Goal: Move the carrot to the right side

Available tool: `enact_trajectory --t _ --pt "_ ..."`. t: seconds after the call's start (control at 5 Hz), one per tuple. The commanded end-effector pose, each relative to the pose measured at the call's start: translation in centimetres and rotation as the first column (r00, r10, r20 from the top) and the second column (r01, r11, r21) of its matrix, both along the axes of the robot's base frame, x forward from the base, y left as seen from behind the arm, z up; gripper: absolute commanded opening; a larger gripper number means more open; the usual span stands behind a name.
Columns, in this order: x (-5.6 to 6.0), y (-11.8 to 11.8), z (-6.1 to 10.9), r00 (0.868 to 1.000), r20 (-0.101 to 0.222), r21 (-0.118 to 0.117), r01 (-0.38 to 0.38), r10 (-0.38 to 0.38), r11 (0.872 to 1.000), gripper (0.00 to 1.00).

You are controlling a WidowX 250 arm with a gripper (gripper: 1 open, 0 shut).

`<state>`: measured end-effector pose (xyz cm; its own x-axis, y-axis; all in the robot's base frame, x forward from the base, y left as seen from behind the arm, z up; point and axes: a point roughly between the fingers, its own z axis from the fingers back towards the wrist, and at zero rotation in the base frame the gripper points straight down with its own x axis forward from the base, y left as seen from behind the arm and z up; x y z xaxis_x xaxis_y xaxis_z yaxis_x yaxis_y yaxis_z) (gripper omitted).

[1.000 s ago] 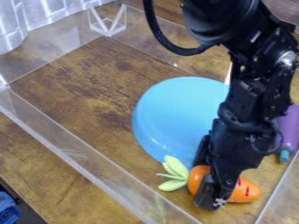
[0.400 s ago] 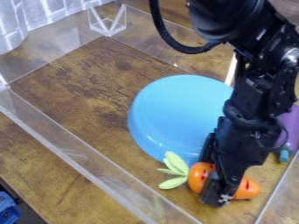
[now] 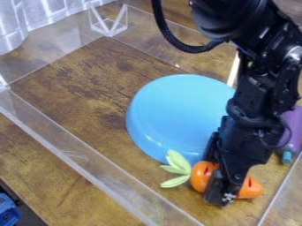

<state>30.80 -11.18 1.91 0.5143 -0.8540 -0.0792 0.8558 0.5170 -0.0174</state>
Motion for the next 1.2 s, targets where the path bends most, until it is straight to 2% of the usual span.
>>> enact_trajectory --t 0.0,1.0 --pt "0.55 1.56 0.08 1.000 0.008 -0.005 -0.014 0.014 1.000 0.00" --pt "0.83 1.65 -0.02 1.000 -0.007 -0.006 0.013 -0.013 1.000 0.00"
